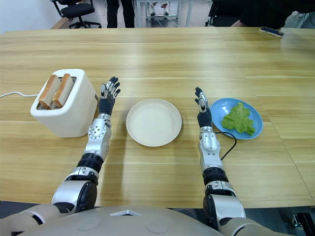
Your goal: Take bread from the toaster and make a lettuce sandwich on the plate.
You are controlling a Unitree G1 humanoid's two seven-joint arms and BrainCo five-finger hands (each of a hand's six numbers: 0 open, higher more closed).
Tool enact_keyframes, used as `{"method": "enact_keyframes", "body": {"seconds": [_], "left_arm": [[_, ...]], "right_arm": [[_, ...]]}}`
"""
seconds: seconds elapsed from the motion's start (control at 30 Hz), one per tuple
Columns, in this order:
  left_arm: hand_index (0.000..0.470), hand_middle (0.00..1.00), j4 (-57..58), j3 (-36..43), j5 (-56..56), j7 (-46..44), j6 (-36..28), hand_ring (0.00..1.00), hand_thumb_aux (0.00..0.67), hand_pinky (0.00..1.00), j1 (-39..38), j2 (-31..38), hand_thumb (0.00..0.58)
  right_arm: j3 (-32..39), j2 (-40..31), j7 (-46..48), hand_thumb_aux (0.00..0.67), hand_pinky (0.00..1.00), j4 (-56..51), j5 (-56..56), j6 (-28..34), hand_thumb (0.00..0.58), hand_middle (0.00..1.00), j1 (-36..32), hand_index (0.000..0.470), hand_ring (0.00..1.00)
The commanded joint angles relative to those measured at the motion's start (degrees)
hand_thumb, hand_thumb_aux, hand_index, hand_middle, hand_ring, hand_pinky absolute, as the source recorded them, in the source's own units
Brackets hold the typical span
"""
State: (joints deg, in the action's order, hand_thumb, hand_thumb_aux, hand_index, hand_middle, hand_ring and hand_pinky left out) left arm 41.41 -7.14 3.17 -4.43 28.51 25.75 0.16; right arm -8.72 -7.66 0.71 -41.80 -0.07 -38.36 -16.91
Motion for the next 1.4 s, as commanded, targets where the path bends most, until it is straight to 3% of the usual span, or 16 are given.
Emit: {"method": "enact_keyframes", "body": {"seconds": [0.03, 0.4, 0.47, 0.6, 0.67, 0.73, 0.8, 0.87, 1.03, 1.2, 1.4], "left_arm": [[0.000, 0.00, 1.21, 0.00, 0.66, -0.33, -0.23, 0.00, 0.000, 0.00, 0.02, -0.05, 0.000], [0.000, 0.00, -0.72, 0.89, 1.64, -2.90, -2.26, 0.00, 0.000, 0.00, -0.75, -0.24, 0.000], [0.000, 0.00, -13.68, 3.41, 1.48, -4.51, -5.01, 0.00, 0.000, 0.00, -4.23, -0.04, 0.000], [0.000, 0.00, -55.91, 6.73, 6.80, -8.26, -20.80, 0.00, 0.000, 0.00, -11.76, 6.02, 0.000], [0.000, 0.00, -71.25, 2.78, 15.76, -8.97, -30.41, 0.00, 0.000, 0.00, -12.33, 12.64, 0.000], [0.000, 0.00, -78.46, -6.06, 25.10, -9.26, -36.94, 0.00, 0.000, 0.00, -11.06, 21.03, 0.000], [0.000, 0.00, -77.70, -14.57, 26.51, -9.51, -40.44, 0.00, 0.000, 0.00, -9.91, 28.83, 0.000], [0.000, 0.00, -72.98, -19.57, 17.31, -9.26, -41.04, 0.00, 0.000, 0.00, -11.40, 36.75, 0.000], [0.000, 0.00, -59.05, -16.93, -14.13, -1.78, -40.36, 0.00, 0.000, 0.00, -22.15, 51.36, 0.000], [0.000, 0.00, -49.43, -8.12, -31.43, 5.51, -39.89, 0.00, 0.000, 0.00, -23.29, 52.93, 0.000], [0.000, 0.00, -40.17, 0.34, -39.04, 3.72, -44.86, 0.00, 0.000, 0.00, -21.85, 51.05, 0.000]], "right_arm": [[0.48, 0.00, 0.11, 0.000, 0.00, 0.93, 0.01, 0.95, 0.000, 0.00, 0.62, 0.000, 0.00], [0.52, 0.10, 0.42, 0.000, 0.00, 2.54, 0.13, 1.93, 0.000, 0.00, 1.42, 0.000, 0.00], [0.57, 0.11, 0.46, 0.000, 0.00, 2.70, 0.09, 2.13, 0.000, 0.00, 1.56, 0.000, 0.00], [0.74, 0.23, 0.47, 0.000, 0.00, 3.02, -0.11, 2.45, 0.000, 0.00, 2.02, 0.000, 0.00], [0.85, 0.41, 0.25, 0.000, 0.00, 2.82, -0.33, 2.60, 0.000, 0.00, 2.13, 0.000, 0.00], [1.00, 0.82, -0.06, 0.000, 0.00, 2.49, -0.56, 2.72, 0.000, 0.00, 2.09, 0.000, 0.00], [1.30, 1.38, -0.33, 0.000, 0.00, 2.20, -0.80, 2.83, 0.000, 0.00, 1.96, 0.000, 0.00], [1.70, 1.85, -0.47, 0.000, 0.00, 2.33, -1.09, 2.92, 0.000, 0.00, 1.93, 0.000, 0.00], [2.23, 1.88, -0.53, 0.000, 0.00, 3.13, -0.93, 3.33, 0.000, 0.00, 2.27, 0.000, 0.00], [2.30, 1.50, -0.52, 0.000, 0.00, 3.70, -1.06, 3.90, 0.000, 0.00, 2.86, 0.000, 0.00], [2.44, 1.40, -0.38, 0.000, 0.00, 4.98, -1.06, 4.64, 0.000, 0.00, 3.24, 0.000, 0.00]]}}
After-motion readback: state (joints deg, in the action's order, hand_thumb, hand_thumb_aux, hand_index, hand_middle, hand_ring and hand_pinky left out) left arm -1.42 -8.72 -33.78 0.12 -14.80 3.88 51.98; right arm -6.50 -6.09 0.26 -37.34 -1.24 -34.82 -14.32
